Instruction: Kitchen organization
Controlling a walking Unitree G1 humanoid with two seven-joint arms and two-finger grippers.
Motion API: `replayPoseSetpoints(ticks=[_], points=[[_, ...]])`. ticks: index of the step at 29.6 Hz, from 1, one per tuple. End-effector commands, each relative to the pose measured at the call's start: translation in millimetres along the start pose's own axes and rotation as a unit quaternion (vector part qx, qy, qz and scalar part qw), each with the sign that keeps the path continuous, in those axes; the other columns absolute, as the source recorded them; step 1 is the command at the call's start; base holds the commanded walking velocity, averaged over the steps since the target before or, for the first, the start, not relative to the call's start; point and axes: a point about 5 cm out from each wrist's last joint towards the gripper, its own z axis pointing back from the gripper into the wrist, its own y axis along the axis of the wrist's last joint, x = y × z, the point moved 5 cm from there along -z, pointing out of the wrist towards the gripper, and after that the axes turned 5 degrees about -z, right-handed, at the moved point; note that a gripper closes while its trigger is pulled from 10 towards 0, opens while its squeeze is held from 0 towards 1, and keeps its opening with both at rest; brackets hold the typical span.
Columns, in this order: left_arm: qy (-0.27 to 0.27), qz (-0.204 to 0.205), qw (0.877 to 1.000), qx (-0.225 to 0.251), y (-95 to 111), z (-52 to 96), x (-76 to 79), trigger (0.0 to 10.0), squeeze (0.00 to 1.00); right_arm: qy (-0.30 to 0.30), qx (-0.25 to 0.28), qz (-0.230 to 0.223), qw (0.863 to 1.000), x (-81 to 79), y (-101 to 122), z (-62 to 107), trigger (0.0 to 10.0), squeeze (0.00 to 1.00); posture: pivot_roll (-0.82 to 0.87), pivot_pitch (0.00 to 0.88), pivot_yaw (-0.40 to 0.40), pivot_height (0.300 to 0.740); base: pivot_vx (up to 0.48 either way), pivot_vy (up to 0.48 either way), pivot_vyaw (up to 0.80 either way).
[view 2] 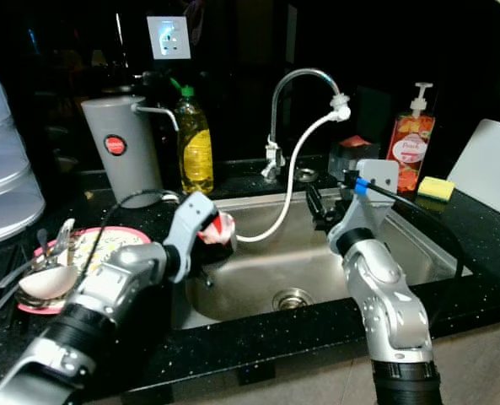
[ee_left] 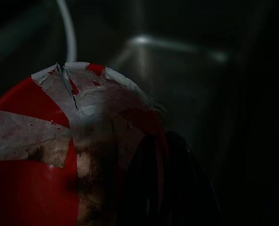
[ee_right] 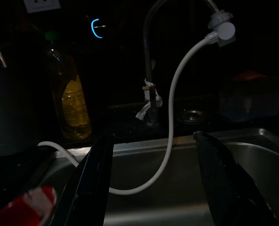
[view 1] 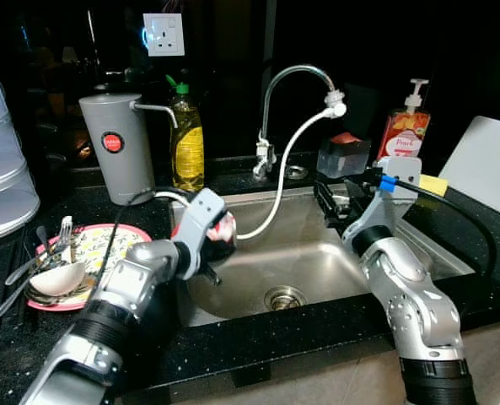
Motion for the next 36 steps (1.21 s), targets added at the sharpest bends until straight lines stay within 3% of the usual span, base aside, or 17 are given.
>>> replayPoseSetpoints(ticks=[1,3,4,5,6,13,14,15,16,17,23,25,26,28,29,33,36], points=[[-0.017,0.005,1.000,-0.008,-9,-3.4,7.4,10.0,0.00,-0.006,0.008,0.001,1.000,2.1,3,3.0,10.0,0.00,-0.06,0.000,-0.006,0.740,0.000,0.000,0.00],[-0.024,0.012,1.000,-0.010,-13,-4.1,9.6,10.0,0.00,-0.004,0.007,0.001,1.000,1.6,3,2.6,10.0,0.00,-0.06,0.000,-0.008,0.740,0.000,0.000,0.00],[-0.028,0.018,0.999,-0.010,-15,-4.4,10.2,10.0,0.09,-0.003,0.006,0.000,1.000,0.9,2,2.1,10.0,0.00,-0.05,0.001,-0.010,0.740,0.000,0.000,0.00],[-0.030,0.022,0.999,-0.011,-16,-4.6,10.6,10.0,0.09,-0.003,0.006,0.000,1.000,0.4,2,1.8,10.0,0.00,-0.05,0.001,-0.010,0.740,0.000,0.000,0.00],[-0.030,0.025,0.999,-0.012,-18,-4.8,10.7,10.0,0.29,-0.002,0.005,-0.001,1.000,-0.1,2,1.3,10.0,0.00,-0.05,0.000,-0.013,0.740,0.000,0.000,0.00],[-0.033,0.038,0.999,-0.013,-22,-6.5,11.9,10.0,0.52,0.002,0.004,-0.002,1.000,-2.5,1,0.2,10.0,0.00,-0.05,0.000,-0.013,0.740,0.000,0.000,0.00],[-0.034,0.039,0.999,-0.011,-22,-7.3,11.9,10.0,0.78,0.002,0.005,-0.002,1.000,-2.3,1,0.2,10.0,0.00,-0.05,0.000,-0.013,0.740,0.000,0.000,0.00],[-0.034,0.039,0.999,-0.011,-22,-7.6,12.0,10.0,0.92,0.001,0.005,-0.002,1.000,-2.1,1,0.2,10.0,0.00,-0.05,0.000,-0.013,0.740,0.000,0.000,0.00],[-0.034,0.039,0.999,-0.011,-22,-7.6,12.0,10.0,0.92,0.001,0.005,-0.002,1.000,-2.1,1,0.2,10.0,0.00,-0.05,0.000,-0.013,0.740,0.000,0.000,0.00],[-0.034,0.038,0.999,-0.010,-21,-8.0,11.9,10.0,1.00,0.001,0.005,-0.002,1.000,-1.9,1,0.3,10.0,0.00,-0.06,0.000,-0.010,0.740,0.000,0.000,0.00],[-0.036,0.037,0.999,0.011,-11,-8.3,10.9,10.0,1.00,-0.002,0.006,-0.001,1.000,-0.5,2,1.0,10.0,0.00,-0.06,0.000,-0.010,0.740,0.000,0.000,0.00],[-0.014,0.025,0.999,0.041,6,-4.1,3.3,10.0,1.00,-0.003,0.007,-0.002,1.000,-0.4,2,1.3,10.0,0.00,-0.06,0.000,-0.006,0.740,0.000,0.000,0.00],[0.002,0.014,0.999,0.053,13,-1.1,-1.6,10.0,0.72,-0.003,0.008,-0.002,1.000,-0.4,2,1.4,10.0,0.00,-0.06,0.000,-0.005,0.740,0.000,0.000,0.00],[0.018,0.002,0.998,0.062,20,2.0,-6.1,10.0,0.72,-0.003,0.008,-0.002,1.000,-0.3,3,1.6,10.0,0.00,-0.06,0.000,-0.004,0.740,0.000,0.000,0.00],[0.033,-0.007,0.997,0.067,25,4.6,-9.9,10.0,0.00,-0.003,0.008,-0.002,1.000,-0.1,3,1.7,10.0,0.00,-0.06,0.000,-0.005,0.740,0.000,0.000,0.00],[0.117,-0.031,0.987,0.111,55,27.1,-32.8,10.0,0.00,-0.003,0.008,-0.004,1.000,-0.5,2,1.9,10.0,0.00,-0.06,0.001,-0.005,0.740,0.000,0.000,0.00],[0.132,-0.042,0.983,0.123,62,35.0,-36.3,10.0,0.00,-0.003,0.008,-0.005,1.000,-1.0,1,2.0,10.0,0.00,-0.05,0.002,-0.005,0.740,0.000,0.000,0.00]])
